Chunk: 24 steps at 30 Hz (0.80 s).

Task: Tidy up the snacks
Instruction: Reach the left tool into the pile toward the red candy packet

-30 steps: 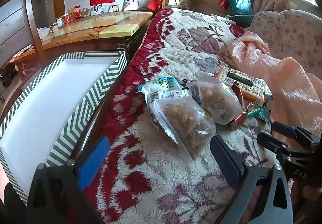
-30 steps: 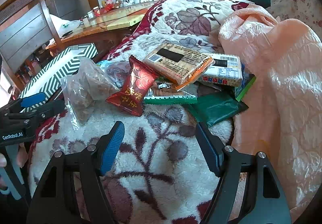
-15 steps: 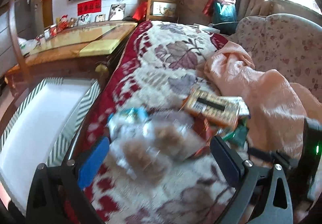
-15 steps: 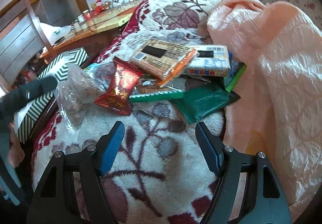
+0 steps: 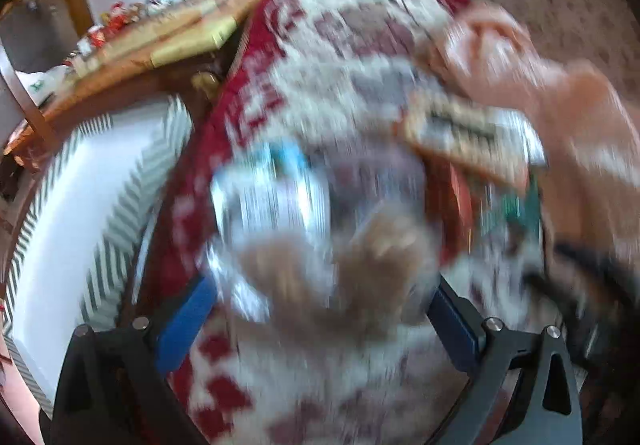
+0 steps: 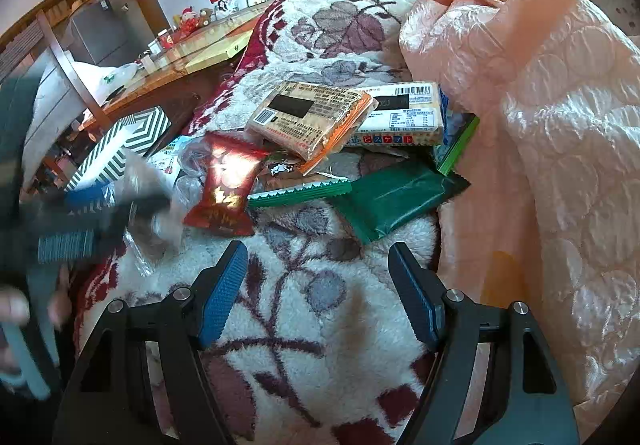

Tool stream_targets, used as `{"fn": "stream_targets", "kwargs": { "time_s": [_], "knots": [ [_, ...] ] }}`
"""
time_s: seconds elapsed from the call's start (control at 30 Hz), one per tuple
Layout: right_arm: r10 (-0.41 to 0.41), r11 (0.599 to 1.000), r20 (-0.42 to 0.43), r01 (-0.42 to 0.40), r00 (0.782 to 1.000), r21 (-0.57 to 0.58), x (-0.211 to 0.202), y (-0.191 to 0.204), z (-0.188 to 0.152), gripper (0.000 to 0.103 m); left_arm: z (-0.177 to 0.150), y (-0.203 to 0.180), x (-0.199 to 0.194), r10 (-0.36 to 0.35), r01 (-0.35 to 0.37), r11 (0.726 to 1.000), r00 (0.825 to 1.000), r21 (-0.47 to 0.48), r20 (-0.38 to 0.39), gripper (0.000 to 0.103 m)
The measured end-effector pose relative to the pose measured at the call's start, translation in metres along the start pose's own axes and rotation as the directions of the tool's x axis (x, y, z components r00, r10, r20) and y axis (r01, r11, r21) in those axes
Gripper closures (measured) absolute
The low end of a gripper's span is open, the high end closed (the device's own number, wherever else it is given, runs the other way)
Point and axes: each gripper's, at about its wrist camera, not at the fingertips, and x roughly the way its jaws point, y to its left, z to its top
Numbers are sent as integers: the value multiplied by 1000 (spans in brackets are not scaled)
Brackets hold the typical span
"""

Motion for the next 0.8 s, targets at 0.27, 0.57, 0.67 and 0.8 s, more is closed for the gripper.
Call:
{"fn": "stream_targets", "kwargs": {
  "time_s": [0.27,0.57,0.67,0.8],
  "knots": [
    [-3,1000,2,3,1000,13,-1,-2,0,29,-3,-1,-39,-51,53,998,996,-32,66,2],
    [1,998,-2,-1,1000,58,-3,-11,1,29,38,-40,-24,-50,51,999,998,-17,44,3],
    [10,996,-7,-9,1000,83,-4,-16,1,30,39,-52,-9,-32,32,999,999,12,3,11],
    [33,992,-8,-32,999,122,-4,-23,2,30,43,-58,2,-2,3,1000,1000,23,-15,19]
  ]
}}
